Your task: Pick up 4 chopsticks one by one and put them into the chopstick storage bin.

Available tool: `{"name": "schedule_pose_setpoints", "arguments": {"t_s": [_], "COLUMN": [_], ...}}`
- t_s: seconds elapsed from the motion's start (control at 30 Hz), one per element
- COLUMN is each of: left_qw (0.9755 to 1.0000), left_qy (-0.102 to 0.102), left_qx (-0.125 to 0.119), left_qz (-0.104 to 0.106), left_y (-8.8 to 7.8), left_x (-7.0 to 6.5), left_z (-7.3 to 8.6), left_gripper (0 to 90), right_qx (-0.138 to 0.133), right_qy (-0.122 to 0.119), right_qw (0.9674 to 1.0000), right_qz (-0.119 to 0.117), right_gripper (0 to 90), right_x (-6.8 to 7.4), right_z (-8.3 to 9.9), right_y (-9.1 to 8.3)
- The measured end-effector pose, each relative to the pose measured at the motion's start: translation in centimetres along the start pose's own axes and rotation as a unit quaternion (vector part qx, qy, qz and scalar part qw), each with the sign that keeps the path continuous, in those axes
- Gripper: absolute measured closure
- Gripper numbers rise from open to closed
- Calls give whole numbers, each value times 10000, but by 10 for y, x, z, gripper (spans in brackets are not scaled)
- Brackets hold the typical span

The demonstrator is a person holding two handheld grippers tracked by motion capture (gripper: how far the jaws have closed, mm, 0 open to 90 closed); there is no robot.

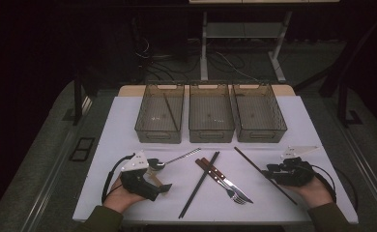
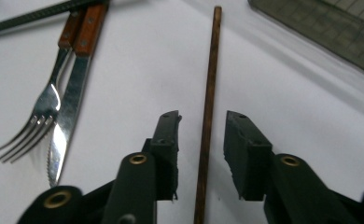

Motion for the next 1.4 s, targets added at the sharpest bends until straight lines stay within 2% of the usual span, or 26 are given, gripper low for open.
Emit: {"name": "schedule_pose_setpoints", "arguments": {"t_s": [0.1,0.23,0.4,0.63,1.0,1.13,1.2,1.4], "left_qw": [10000,10000,10000,10000,10000,10000,10000,10000], "left_qy": [7,13,27,45,43,45,49,52], "left_qx": [20,22,29,33,20,18,26,30], "left_qz": [-3,2,7,11,23,26,31,36], "left_y": [0,0,0,1,1,1,1,1], "left_x": [0,0,0,-1,-1,-1,-1,-1], "left_z": [0,0,0,0,0,0,0,0], "left_gripper": [0,0,0,0,0,0,0,0], "right_qx": [104,323,449,442,516,541,542,344], "right_qy": [1,-86,-103,-220,-65,-123,-98,-49], "right_qw": [9999,9994,9988,9984,9983,9980,9981,9993], "right_qz": [-26,129,192,286,245,315,271,165], "right_gripper": [722,750,777,825,854,854,854,854], "right_x": [1,0,-1,-1,-2,-1,-1,-3], "right_z": [3,7,11,11,10,9,9,5], "right_y": [4,12,16,18,18,17,18,10]}}
Point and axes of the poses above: each handheld gripper's, and its own axes: y roughly forward along the jaws, z roughly out of its underside, x roughly to its left, the point moved 10 cm from there along y, roughly forward along the jaws, and after that the axes turned 10 degrees about x, right-handed, at the moved point
